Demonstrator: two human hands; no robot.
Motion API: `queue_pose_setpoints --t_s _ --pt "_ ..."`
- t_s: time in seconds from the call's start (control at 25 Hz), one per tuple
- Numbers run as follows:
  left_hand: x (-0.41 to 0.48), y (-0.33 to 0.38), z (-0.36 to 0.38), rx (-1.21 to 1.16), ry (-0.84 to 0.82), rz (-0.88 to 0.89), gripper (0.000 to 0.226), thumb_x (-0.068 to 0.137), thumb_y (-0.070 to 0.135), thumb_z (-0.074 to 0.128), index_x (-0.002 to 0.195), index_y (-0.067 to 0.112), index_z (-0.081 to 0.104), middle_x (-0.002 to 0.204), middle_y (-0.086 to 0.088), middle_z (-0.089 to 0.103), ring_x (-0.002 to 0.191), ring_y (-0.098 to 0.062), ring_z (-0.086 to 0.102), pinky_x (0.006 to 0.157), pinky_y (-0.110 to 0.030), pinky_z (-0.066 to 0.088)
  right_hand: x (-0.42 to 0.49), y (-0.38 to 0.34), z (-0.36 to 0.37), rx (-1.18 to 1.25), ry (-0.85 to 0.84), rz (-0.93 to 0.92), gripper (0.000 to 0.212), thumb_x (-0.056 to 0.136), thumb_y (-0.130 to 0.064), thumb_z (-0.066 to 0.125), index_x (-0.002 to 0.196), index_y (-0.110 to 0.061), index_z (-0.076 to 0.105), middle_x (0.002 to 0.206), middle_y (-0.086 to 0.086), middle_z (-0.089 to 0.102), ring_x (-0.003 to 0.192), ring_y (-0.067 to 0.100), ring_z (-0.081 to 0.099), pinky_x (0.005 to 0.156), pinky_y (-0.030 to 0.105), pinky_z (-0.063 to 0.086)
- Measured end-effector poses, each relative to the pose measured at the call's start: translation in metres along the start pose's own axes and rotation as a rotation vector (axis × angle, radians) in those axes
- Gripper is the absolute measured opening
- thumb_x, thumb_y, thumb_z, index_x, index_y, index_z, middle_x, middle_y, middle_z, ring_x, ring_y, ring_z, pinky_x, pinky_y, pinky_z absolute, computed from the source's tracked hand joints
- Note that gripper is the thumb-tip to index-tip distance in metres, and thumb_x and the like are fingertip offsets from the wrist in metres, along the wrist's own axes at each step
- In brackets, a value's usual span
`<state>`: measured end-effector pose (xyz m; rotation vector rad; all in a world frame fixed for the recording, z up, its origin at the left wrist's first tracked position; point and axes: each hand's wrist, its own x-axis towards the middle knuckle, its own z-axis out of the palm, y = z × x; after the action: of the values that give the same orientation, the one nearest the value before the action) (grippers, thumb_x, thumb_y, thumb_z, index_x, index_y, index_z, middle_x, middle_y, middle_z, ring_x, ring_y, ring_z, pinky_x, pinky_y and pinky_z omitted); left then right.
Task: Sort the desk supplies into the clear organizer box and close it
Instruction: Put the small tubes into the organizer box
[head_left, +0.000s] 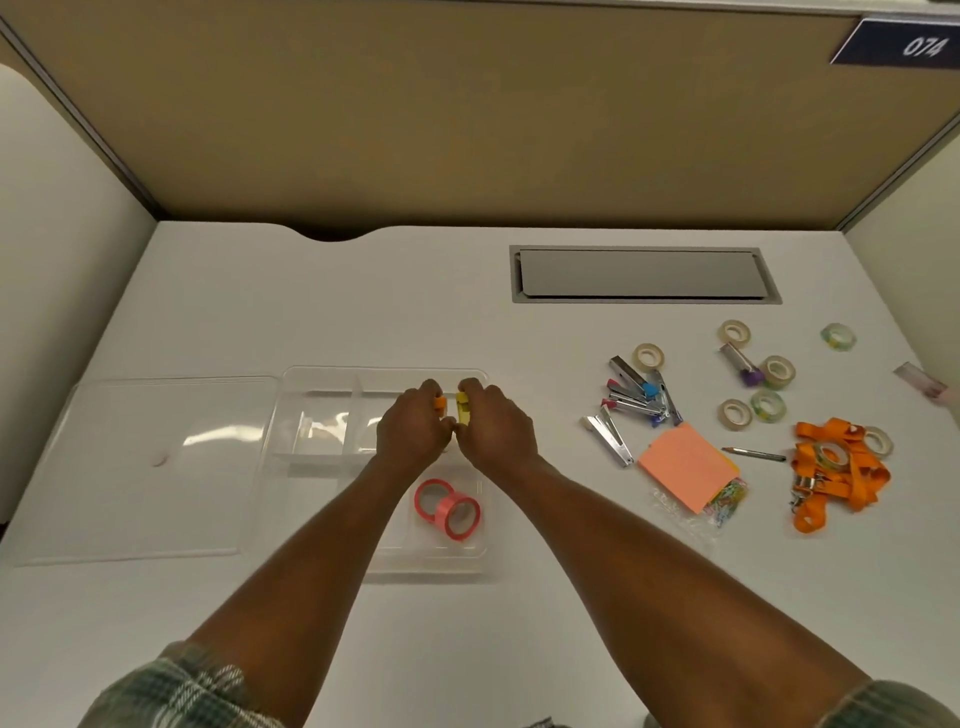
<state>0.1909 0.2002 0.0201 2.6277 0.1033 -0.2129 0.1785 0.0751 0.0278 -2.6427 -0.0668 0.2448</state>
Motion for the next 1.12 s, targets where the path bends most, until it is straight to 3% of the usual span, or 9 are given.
queue_pose_setpoints --t_s 0.24,0.44,0.6,0.76,0.92,1.12 --pt "0.006 0.002 0.005 0.133 -0.042 0.005 0.021 0.086 0.022 0.059 0.105 0.016 0.066 0.097 -0.006 0.071 0.090 -0.026 0.066 0.070 -0.031 0.046 0.002 -0.003 0.006 -0.183 -0.050 -0.088 0.039 0.096 -0.020 0.048 0.135 -0.019 0.049 0.112 0.008 0.063 0.094 0.032 0.068 0.077 0.039 0.054" --pt "0.002 0.003 0.003 0.131 -0.024 0.000 0.021 0.086 0.021 0.059 0.104 0.014 0.066 0.100 -0.008 0.066 0.092 -0.026 0.063 0.067 -0.029 0.039 -0.002 0.001 0.000 -0.054 -0.074 -0.071 0.042 0.095 -0.025 0.050 0.137 -0.021 0.050 0.116 0.007 0.063 0.100 0.030 0.066 0.082 0.039 0.052" --pt "-0.006 0.017 -0.001 0.019 0.076 0.004 0.022 0.088 0.025 0.060 0.105 0.013 0.067 0.102 -0.008 0.064 0.089 -0.024 0.063 0.067 -0.027 0.037 -0.017 0.015 -0.010 0.071 0.005 -0.026 0.036 0.092 -0.031 0.057 0.127 -0.020 0.056 0.114 0.005 0.061 0.100 0.028 0.065 0.081 0.038 0.051" --pt "-0.015 0.047 0.005 -0.058 0.123 0.105 0.020 0.090 0.031 0.059 0.100 0.015 0.066 0.100 -0.004 0.063 0.084 -0.020 0.062 0.068 -0.028 0.043 -0.040 0.047 -0.020 0.097 0.066 0.009 0.040 0.092 -0.036 0.061 0.130 -0.022 0.055 0.122 0.002 0.060 0.105 0.021 0.065 0.086 0.036 0.053" --pt "-0.029 0.090 0.026 -0.078 0.135 0.202 0.019 0.089 0.033 0.062 0.098 0.017 0.067 0.095 -0.002 0.063 0.074 -0.010 0.055 0.061 -0.023 0.035 -0.065 0.093 -0.037 0.089 0.121 0.072 0.040 0.091 -0.038 0.063 0.128 -0.023 0.057 0.121 0.000 0.063 0.104 0.017 0.066 0.084 0.029 0.053" --pt "-0.045 0.140 0.066 -0.027 0.026 0.259 0.023 0.091 0.036 0.061 0.104 0.017 0.066 0.100 -0.003 0.062 0.086 -0.017 0.062 0.068 -0.026 0.044 -0.089 0.156 -0.067 0.085 0.143 0.185 0.041 0.091 -0.038 0.062 0.129 -0.024 0.055 0.122 0.000 0.063 0.108 0.020 0.064 0.086 0.036 0.053"
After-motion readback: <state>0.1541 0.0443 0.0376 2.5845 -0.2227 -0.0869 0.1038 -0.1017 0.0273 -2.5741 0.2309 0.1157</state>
